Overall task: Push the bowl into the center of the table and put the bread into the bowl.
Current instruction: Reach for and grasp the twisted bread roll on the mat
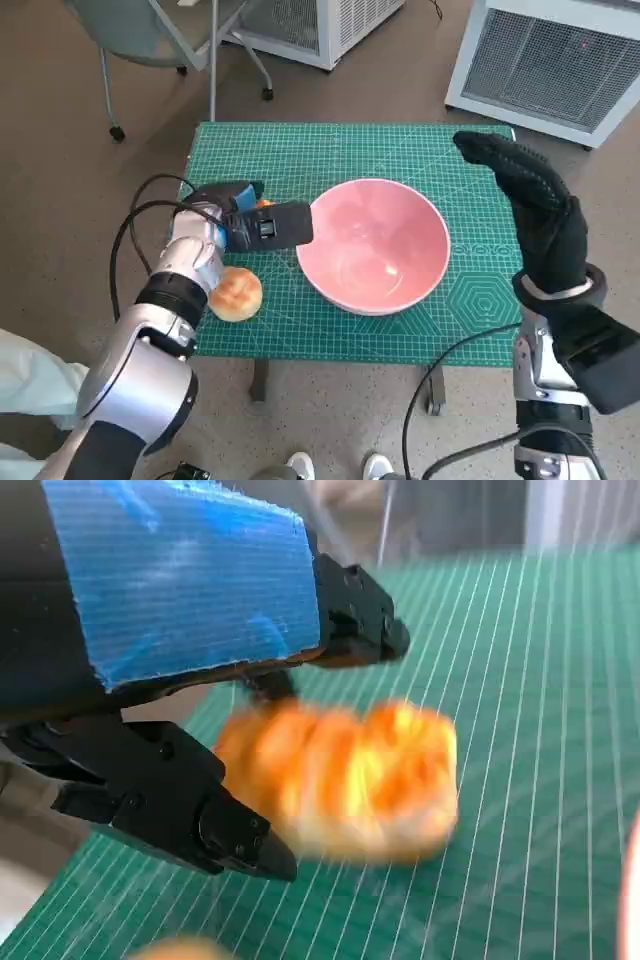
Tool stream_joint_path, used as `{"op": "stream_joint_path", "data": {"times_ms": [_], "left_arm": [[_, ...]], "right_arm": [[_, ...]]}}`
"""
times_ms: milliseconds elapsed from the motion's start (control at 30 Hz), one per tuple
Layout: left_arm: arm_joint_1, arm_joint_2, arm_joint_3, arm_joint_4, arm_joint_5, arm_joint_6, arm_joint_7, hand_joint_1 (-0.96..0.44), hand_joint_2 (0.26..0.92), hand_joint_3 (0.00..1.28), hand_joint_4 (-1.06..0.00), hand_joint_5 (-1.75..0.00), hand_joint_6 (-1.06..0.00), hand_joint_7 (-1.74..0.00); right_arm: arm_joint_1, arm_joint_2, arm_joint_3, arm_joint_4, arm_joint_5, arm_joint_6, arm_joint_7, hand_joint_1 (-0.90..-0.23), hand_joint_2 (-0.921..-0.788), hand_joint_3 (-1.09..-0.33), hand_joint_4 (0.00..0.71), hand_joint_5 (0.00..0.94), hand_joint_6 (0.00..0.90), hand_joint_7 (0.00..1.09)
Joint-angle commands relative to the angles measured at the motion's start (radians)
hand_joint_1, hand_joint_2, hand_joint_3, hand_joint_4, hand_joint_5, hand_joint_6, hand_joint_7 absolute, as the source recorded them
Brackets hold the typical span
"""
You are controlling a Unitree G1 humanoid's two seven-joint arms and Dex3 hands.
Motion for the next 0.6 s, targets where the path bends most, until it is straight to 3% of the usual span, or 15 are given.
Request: {"op": "stream_joint_path", "data": {"times_ms": [33, 100, 267, 600], "left_arm": [[0.030, 0.015, -0.020, 0.010, 0.030, -0.039, 0.077, 0.18, 0.910, 0.08, -0.64, -1.31, -0.67, -0.64], [0.033, 0.021, -0.015, 0.010, 0.024, -0.055, 0.092, 0.07, 0.916, 0.10, -0.57, -1.38, -0.69, -0.86], [0.029, 0.027, 0.000, 0.010, 0.012, -0.071, 0.094, 0.01, 0.920, 0.14, -0.47, -1.40, -0.69, -1.06], [0.004, 0.047, 0.032, -0.004, -0.017, -0.094, 0.084, 0.00, 0.920, 0.15, -0.49, -1.50, -0.67, -1.00]], "right_arm": [[0.023, 0.004, 0.004, -0.005, 0.010, 0.018, 0.010, -0.576, -0.921, -0.718, 0.121, 0.002, -0.001, 0.40], [0.024, 0.006, 0.004, -0.005, 0.012, 0.017, 0.011, -0.576, -0.921, -0.718, 0.121, 0.002, -0.001, 0.40], [0.026, 0.011, 0.005, -0.003, 0.019, 0.017, 0.016, -0.576, -0.921, -0.717, 0.121, 0.002, -0.001, 0.40], [0.030, 0.015, 0.008, -0.002, 0.026, 0.016, 0.020, -0.571, -0.921, -0.715, 0.120, 0.001, -0.001, 0.40]]}}
